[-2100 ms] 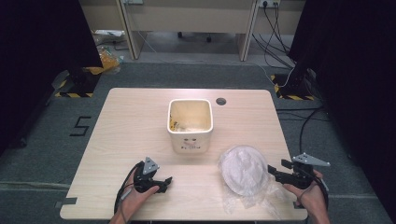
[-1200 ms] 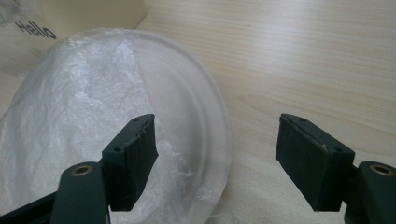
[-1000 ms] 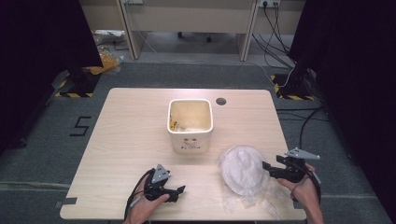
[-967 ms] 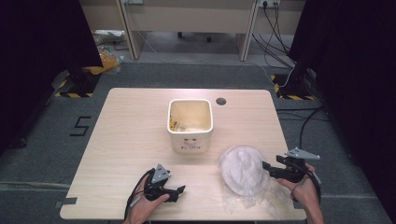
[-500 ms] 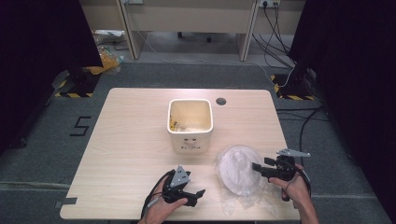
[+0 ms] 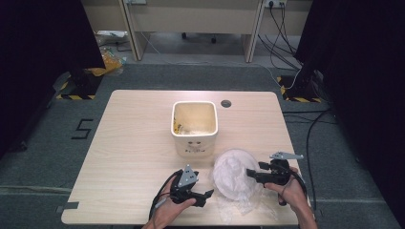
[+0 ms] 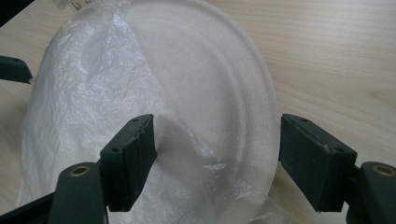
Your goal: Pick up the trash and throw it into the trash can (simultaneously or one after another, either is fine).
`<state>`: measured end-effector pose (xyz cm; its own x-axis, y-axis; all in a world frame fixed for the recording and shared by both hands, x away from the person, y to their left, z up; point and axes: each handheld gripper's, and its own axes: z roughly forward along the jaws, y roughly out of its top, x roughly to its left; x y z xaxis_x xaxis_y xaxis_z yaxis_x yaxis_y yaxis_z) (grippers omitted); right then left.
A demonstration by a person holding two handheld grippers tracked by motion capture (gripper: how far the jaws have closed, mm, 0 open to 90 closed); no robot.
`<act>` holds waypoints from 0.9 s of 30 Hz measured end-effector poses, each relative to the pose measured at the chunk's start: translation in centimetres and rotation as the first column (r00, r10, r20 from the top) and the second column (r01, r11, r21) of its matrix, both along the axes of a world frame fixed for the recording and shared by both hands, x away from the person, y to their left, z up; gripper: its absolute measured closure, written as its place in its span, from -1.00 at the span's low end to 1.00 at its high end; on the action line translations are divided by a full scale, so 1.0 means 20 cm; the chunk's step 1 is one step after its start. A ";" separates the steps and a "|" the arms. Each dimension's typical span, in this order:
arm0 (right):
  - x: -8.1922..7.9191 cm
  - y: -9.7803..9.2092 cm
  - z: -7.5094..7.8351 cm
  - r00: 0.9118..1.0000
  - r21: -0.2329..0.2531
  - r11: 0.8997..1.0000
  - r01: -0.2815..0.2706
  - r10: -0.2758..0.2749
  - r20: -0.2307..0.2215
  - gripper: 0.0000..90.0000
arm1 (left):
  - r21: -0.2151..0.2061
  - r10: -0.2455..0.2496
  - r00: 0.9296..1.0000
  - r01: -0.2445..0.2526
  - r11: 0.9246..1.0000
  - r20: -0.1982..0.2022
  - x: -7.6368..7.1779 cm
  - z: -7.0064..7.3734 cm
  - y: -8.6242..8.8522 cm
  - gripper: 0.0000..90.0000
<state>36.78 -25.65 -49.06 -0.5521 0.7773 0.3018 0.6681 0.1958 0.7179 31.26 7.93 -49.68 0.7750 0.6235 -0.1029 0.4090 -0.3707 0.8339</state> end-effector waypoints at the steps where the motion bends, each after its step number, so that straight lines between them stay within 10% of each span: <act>1: 0.00 0.01 0.00 1.000 0.001 1.000 -0.005 0.005 0.001 -0.37 | 0.002 0.003 1.000 -0.003 1.000 0.001 0.00 0.00 0.00 -0.66; 14: -0.09 0.01 0.06 0.999 -0.051 0.999 -0.008 0.011 0.046 -0.38 | 0.013 0.030 0.999 -0.030 0.999 -0.018 0.01 -0.05 0.04 -0.66; 27: -0.19 -0.02 -0.04 1.000 -0.124 0.992 -0.024 0.021 -0.023 -0.20 | 0.091 0.013 1.000 -0.013 0.996 0.001 -0.01 -0.11 -0.05 -0.66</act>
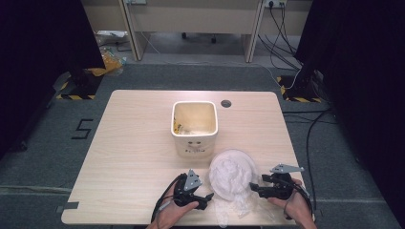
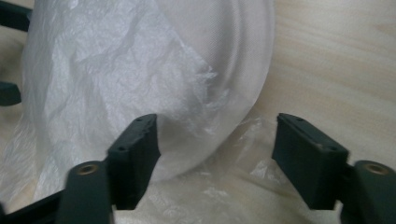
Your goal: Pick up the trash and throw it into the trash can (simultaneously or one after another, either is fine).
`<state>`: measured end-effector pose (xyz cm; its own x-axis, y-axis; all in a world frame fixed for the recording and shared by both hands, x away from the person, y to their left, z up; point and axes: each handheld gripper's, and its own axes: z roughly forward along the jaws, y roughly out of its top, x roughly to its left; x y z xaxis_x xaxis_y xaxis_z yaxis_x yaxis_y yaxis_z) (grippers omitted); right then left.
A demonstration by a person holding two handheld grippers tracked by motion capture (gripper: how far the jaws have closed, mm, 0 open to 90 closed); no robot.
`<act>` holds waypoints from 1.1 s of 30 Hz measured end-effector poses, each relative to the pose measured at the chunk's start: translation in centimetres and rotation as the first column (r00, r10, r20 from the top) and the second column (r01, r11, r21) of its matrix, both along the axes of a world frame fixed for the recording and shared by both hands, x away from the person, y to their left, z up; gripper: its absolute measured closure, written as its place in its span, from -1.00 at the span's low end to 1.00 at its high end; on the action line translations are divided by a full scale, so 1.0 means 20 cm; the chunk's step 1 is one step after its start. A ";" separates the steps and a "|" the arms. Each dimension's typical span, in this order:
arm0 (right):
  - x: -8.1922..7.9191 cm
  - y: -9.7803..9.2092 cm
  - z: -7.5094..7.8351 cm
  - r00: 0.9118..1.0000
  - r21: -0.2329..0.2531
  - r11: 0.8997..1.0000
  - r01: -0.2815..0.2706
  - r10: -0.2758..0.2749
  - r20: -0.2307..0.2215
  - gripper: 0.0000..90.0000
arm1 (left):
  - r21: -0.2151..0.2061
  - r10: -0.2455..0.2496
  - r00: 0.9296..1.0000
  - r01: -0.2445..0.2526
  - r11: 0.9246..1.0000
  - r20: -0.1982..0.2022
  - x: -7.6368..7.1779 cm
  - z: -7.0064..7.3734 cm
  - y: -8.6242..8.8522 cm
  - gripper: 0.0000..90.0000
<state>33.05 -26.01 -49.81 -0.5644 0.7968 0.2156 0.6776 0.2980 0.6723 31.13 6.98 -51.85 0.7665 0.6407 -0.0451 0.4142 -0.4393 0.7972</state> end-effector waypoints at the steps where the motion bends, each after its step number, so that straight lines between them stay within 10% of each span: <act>1: -0.01 0.00 0.00 1.000 0.000 1.000 -0.019 0.019 -0.019 0.00 | 0.023 0.001 1.000 -0.001 1.000 0.007 0.00 0.00 -0.01 -0.66; 12: -0.04 -0.03 0.03 0.997 -0.023 0.997 -0.077 0.077 -0.001 0.89 | 0.096 -0.001 1.000 0.001 0.995 0.001 -0.01 -0.01 -0.04 -0.67; 33: -0.11 -0.09 0.31 0.979 0.044 0.996 -0.072 0.062 0.196 0.99 | 0.070 -0.001 1.000 0.002 0.998 -0.009 -0.01 -0.01 0.03 -0.66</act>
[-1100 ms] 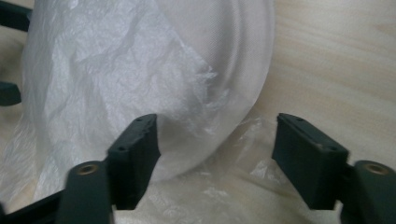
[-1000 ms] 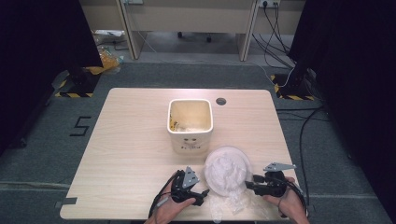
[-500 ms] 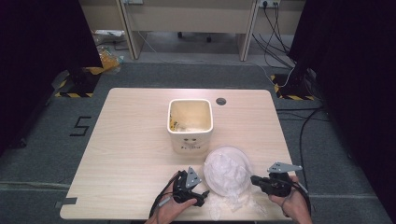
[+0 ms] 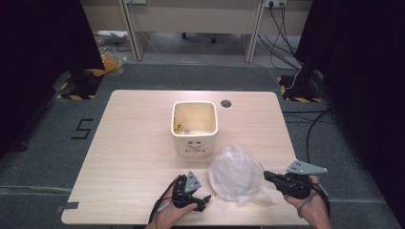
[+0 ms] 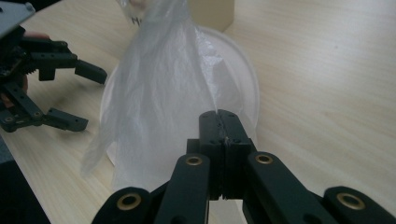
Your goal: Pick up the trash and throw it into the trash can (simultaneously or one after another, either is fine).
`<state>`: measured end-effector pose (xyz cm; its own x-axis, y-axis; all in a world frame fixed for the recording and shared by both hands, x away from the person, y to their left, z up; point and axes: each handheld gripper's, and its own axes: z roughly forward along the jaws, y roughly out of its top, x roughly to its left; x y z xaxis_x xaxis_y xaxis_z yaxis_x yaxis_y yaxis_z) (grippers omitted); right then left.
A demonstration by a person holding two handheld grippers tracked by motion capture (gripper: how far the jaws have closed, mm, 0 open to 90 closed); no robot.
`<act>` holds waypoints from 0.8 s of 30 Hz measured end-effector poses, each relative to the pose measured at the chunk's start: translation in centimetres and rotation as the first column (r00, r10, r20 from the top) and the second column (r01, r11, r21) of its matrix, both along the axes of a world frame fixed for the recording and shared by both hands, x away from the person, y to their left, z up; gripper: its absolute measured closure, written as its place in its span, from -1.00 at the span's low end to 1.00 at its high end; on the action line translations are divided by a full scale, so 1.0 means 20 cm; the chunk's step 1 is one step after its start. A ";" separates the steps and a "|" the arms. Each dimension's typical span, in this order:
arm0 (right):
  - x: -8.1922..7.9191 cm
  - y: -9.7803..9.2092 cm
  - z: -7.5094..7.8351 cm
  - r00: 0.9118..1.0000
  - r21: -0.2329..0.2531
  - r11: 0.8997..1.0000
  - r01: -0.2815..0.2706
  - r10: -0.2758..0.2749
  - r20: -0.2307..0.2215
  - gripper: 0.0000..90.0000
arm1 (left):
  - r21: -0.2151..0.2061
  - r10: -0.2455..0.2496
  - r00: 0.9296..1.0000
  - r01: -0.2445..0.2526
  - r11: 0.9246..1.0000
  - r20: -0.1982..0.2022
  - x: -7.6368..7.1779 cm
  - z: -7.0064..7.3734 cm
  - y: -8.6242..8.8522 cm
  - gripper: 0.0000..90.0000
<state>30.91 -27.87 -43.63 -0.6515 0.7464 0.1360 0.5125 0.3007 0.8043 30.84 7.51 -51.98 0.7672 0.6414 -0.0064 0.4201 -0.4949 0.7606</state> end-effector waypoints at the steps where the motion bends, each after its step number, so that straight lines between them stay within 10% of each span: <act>1: 0.00 -0.01 0.02 1.000 0.011 1.000 -0.003 0.003 0.013 0.99 | -0.001 0.019 1.000 -0.019 1.000 0.001 0.00 0.00 0.05 -0.66; 13: 0.10 0.01 0.35 0.990 0.085 0.996 -0.026 0.015 0.137 1.00 | 0.018 0.144 0.990 -0.144 0.989 0.014 0.05 0.01 0.34 -0.66; 16: 0.14 0.01 0.45 0.987 0.089 0.996 -0.033 0.019 0.157 1.00 | 0.000 0.161 0.986 -0.161 0.987 -0.036 0.08 -0.01 0.43 -0.69; 24: 0.28 0.11 0.65 0.981 0.091 0.993 -0.071 0.053 0.189 1.00 | 0.015 0.171 0.985 -0.171 0.985 -0.025 0.08 -0.01 0.44 -0.72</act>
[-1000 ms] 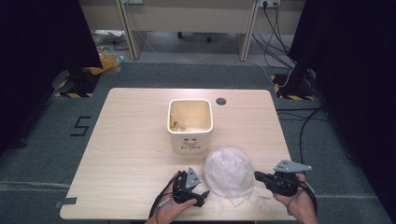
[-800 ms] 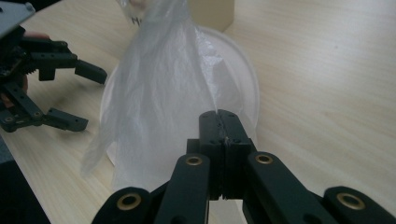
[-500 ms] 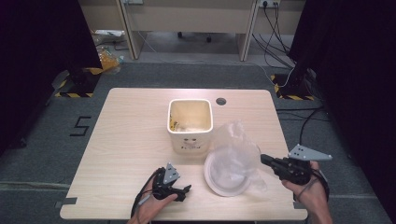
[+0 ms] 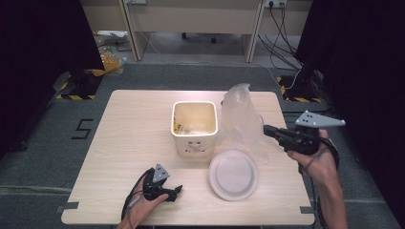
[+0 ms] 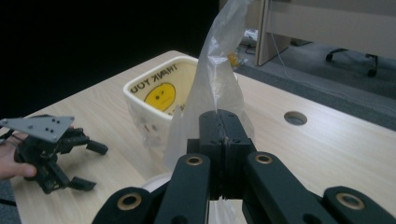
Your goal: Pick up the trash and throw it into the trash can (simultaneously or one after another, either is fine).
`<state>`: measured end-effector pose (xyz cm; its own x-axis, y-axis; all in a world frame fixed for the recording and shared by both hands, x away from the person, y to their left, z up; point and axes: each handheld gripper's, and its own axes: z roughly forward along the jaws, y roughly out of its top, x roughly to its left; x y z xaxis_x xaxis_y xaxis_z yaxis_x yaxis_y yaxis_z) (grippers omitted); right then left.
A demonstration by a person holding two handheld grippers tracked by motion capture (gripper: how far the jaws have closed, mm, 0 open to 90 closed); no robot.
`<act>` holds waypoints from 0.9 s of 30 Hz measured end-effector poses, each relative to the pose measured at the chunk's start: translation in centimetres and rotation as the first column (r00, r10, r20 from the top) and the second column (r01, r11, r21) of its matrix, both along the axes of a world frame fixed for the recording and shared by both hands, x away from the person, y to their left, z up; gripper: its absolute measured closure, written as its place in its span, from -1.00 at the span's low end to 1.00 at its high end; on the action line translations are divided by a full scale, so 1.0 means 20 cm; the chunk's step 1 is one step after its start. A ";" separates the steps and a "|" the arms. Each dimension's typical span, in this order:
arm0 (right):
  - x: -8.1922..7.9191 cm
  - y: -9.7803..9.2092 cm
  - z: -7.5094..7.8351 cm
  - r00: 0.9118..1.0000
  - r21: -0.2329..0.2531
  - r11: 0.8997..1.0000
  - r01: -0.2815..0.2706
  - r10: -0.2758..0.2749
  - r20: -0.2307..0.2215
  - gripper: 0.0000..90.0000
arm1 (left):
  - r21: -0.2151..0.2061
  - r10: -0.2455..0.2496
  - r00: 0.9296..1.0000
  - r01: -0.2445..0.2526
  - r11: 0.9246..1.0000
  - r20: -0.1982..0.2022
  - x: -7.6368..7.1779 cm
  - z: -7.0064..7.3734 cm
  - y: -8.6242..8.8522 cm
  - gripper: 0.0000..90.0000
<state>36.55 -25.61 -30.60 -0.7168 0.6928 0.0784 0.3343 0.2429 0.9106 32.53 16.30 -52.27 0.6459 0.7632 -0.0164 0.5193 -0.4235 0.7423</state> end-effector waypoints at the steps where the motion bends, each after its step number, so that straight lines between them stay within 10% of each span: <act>1: 0.01 0.01 0.01 1.000 0.001 1.000 -0.001 0.001 0.001 1.00 | 0.000 0.000 1.000 0.000 1.000 0.000 0.00 0.00 0.00 -0.72; 15: 0.26 0.25 0.19 0.999 -0.023 0.999 -0.039 0.039 -0.005 1.00 | -0.005 0.002 1.000 -0.002 1.000 -0.003 0.00 0.00 0.00 -0.72; 27: 0.43 0.50 0.13 0.995 -0.105 0.991 -0.079 0.072 -0.070 1.00 | 0.000 0.000 1.000 0.000 1.000 -0.003 0.00 0.00 0.00 -0.72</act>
